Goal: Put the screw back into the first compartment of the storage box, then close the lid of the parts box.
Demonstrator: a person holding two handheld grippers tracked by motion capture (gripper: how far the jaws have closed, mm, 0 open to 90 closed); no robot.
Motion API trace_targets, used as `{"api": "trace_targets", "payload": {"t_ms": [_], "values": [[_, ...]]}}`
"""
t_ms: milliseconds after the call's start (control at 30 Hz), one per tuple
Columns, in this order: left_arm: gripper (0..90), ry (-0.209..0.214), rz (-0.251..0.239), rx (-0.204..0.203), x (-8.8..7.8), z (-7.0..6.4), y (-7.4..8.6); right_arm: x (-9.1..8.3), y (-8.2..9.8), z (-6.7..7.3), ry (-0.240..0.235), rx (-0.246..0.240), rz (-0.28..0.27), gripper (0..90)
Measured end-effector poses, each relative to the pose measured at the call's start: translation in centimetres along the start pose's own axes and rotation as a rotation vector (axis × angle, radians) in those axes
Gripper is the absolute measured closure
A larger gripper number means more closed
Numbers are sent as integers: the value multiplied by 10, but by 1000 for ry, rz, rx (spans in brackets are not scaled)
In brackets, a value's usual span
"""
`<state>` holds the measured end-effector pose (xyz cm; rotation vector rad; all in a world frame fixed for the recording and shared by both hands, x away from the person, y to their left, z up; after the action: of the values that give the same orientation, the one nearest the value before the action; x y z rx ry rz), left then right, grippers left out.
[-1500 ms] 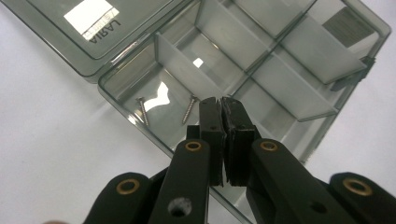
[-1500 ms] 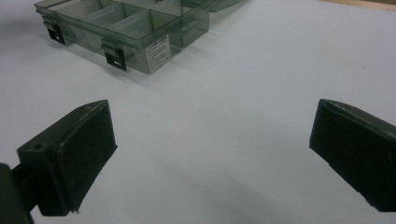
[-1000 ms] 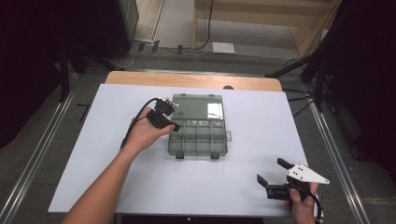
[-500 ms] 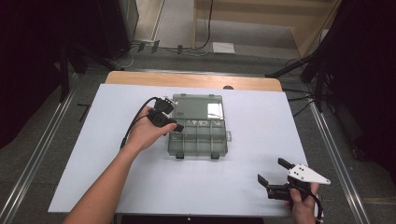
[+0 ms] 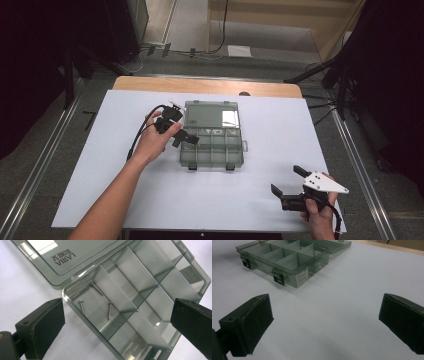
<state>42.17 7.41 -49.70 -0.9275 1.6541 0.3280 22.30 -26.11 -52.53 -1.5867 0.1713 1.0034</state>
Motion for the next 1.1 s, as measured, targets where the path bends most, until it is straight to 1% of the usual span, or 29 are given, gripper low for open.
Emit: {"api": "trace_targets", "payload": {"t_ms": [33,67,100,133,200,233,267,400,467,500,533,600,667,733,767,800,900,1000,1100], "values": [[0,-3,-10,-3,-1,1,0,1,-2,1,-4,1,-1,0],[0,6,-21,-14,-1,2,-1,1,-4,2,-4,-3,2,0],[0,3,-27,-28,-1,2,-1,3,-7,3,-10,-1,0,0],[0,-11,-24,-31,-1,4,-1,4,-9,4,-10,-3,3,0],[0,-6,-18,-31,0,4,-1,6,-13,5,-9,-6,8,0],[0,-19,-21,-31,1,5,-1,7,-15,6,-13,-7,12,0],[0,-20,-23,-24,1,5,-1,9,-17,7,-15,-9,15,0],[0,1,-48,-25,-1,6,-3,15,-24,7,-27,5,23,0],[0,-4,-53,-23,-1,7,-3,19,-29,6,-24,10,26,0],[0,-8,-52,-22,-1,8,-3,21,-33,6,-26,13,26,0],[0,-7,-62,-28,-1,8,-4,23,-36,6,-30,12,26,0],[0,-3,-69,-33,-2,10,-4,26,-44,6,-28,10,23,0],[0,-3,-75,-37,-2,12,-5,30,-52,6,-36,11,19,0],[0,6,-82,-45,-2,14,-5,34,-60,6,-40,10,16,0],[0,15,-81,-41,-2,15,-5,36,-64,5,-40,13,14,0],[0,23,-84,-42,-2,15,-5,37,-68,6,-50,20,18,0],[0,19,-94,-38,-3,16,-6,44,-78,4,-68,28,17,0],[0,20,-98,-38,-2,18,-6,50,-84,2,-67,31,22,0],[0,17,-98,-49,1,20,-7,56,-91,-3,-68,39,24,0]]}}
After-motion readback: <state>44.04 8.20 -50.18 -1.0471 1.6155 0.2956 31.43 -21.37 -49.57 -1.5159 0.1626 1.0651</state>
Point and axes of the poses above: each handheld gripper's, and its own axes: x roughly forward along the jaws, y roughly out of its underside, z roughly to its left, the point moved 6 cm from there along x, roughly forward along the jaws, and after that the axes turned 15 degrees about z, right-handed, at the moved point
